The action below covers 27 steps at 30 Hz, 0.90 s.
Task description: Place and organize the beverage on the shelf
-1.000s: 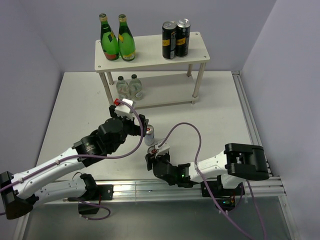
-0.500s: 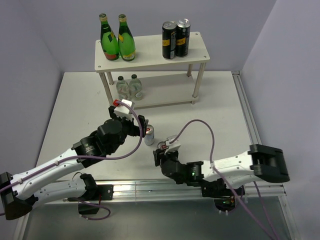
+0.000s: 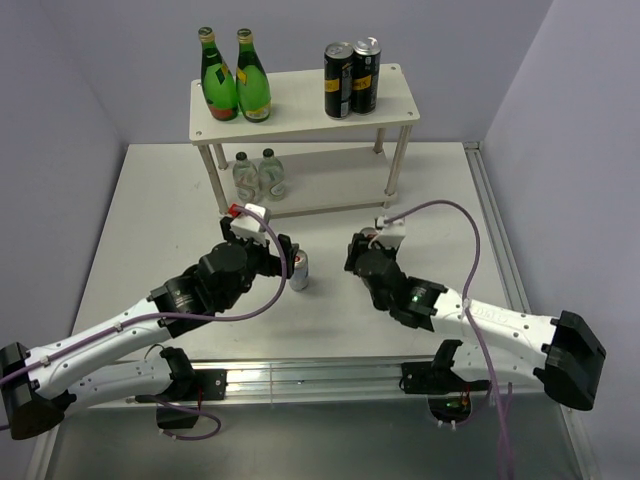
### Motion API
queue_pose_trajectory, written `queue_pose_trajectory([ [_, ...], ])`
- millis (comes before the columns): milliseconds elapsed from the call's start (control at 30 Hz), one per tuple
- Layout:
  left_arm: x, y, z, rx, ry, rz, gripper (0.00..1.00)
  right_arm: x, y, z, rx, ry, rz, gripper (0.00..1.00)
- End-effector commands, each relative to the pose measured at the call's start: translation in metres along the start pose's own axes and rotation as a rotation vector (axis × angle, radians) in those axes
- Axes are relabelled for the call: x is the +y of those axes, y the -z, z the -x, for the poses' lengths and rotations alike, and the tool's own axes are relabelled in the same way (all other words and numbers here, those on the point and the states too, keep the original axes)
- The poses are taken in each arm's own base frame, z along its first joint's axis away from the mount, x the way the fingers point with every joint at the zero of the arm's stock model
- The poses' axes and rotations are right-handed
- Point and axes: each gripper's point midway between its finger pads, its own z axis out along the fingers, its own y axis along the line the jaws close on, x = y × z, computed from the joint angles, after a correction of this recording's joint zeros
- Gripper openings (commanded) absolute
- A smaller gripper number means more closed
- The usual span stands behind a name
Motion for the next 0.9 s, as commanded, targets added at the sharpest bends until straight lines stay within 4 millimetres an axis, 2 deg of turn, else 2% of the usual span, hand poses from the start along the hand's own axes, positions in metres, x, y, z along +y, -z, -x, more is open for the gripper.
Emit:
queue_pose_trajectory([
  [0, -0.01, 0.001, 0.003, -0.021, 0.053, -0.044, 0.99, 0.033, -0.018, 0.071, -0.121, -0.097, 0.077, 0.0],
  [133, -0.012, 0.002, -0.006, -0.002, 0.057, -0.054, 0.99, 0.032, -0.056, 0.092, -0.136, -0.117, 0.046, 0.0],
  [167, -0.013, 0.003, -0.007, 0.001, 0.061, -0.062, 0.98, 0.031, -0.066, 0.108, -0.165, -0.14, 0.046, 0.0],
  [200, -0.014, 0.003, -0.008, 0.006, 0.061, -0.061, 0.98, 0.031, -0.079, 0.101, -0.147, -0.125, 0.028, 0.0],
  [233, -0.014, 0.004, -0.01, 0.009, 0.06, -0.064, 0.98, 0.034, -0.085, 0.112, -0.161, -0.138, 0.033, 0.0],
  [267, -0.014, 0.004, -0.012, 0.013, 0.056, -0.064, 0.98, 0.029, -0.096, 0.118, -0.176, -0.14, 0.015, 0.0],
  [467, -0.019, 0.006, -0.016, 0.019, 0.069, -0.084, 0.97, 0.026, -0.157, 0.131, -0.217, -0.104, -0.041, 0.0],
  [500, -0.02, 0.006, -0.017, 0.023, 0.068, -0.089, 0.97, 0.019, -0.168, 0.132, -0.217, -0.1, -0.061, 0.0],
  [533, -0.02, 0.006, -0.019, 0.027, 0.066, -0.089, 0.96, 0.022, -0.175, 0.144, -0.235, -0.109, -0.059, 0.0],
  [567, -0.022, 0.005, -0.021, 0.033, 0.065, -0.091, 0.96, 0.02, -0.189, 0.134, -0.216, -0.086, -0.072, 0.0],
  [633, -0.025, 0.004, -0.024, 0.041, 0.062, -0.1, 0.96, 0.019, -0.202, 0.148, -0.239, -0.093, -0.08, 0.0],
  [667, -0.025, 0.004, -0.027, 0.047, 0.059, -0.098, 0.96, 0.018, -0.214, 0.138, -0.219, -0.069, -0.094, 0.0],
  [867, -0.026, 0.003, -0.032, 0.042, 0.062, -0.103, 0.95, 0.008, -0.242, 0.144, -0.245, -0.01, -0.154, 0.0],
])
